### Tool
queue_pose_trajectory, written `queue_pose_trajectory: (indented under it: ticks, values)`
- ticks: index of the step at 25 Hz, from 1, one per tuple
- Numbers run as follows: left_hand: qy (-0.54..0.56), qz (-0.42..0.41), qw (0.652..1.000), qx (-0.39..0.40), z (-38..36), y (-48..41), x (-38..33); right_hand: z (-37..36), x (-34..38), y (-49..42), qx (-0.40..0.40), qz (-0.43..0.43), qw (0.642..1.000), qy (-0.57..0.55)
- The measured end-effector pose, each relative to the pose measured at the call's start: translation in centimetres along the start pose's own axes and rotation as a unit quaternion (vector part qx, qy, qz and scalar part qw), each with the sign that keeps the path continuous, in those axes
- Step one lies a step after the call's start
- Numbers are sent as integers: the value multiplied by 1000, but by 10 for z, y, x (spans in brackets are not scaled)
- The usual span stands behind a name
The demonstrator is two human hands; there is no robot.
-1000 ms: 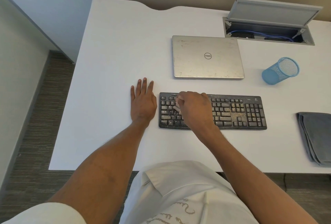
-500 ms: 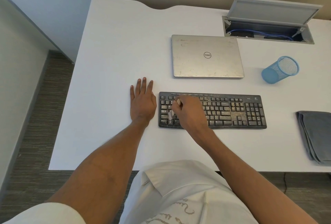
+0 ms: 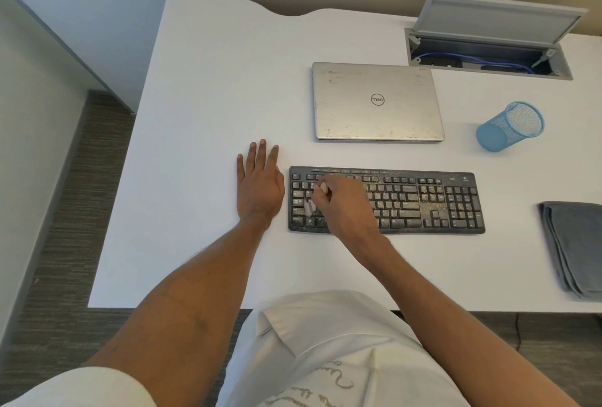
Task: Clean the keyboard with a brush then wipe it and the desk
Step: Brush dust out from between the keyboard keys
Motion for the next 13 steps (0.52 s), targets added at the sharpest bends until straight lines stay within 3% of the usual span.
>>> queue_pose_trajectory:
  ticks: [5, 11, 13]
  values:
    - [1, 4, 1000, 6, -3, -1, 2, 23, -8, 5, -39, -1, 996, -85]
    - [-1, 1, 1000, 3, -3, 0, 2, 10, -11, 2, -19, -6, 1000, -1]
    - [3, 1, 1000, 2, -3, 0, 2, 15, -12, 3, -22, -11, 999, -30]
Point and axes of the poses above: each hand's wrist, its own y-axis away from the middle knuckle, its own z-axis out of the back of the hand, x = y × z, the point moved 10 cm from there along -y, towards the middle knuckle, and after that the axes turned 15 degrees about -z, right-handed, at the moved point
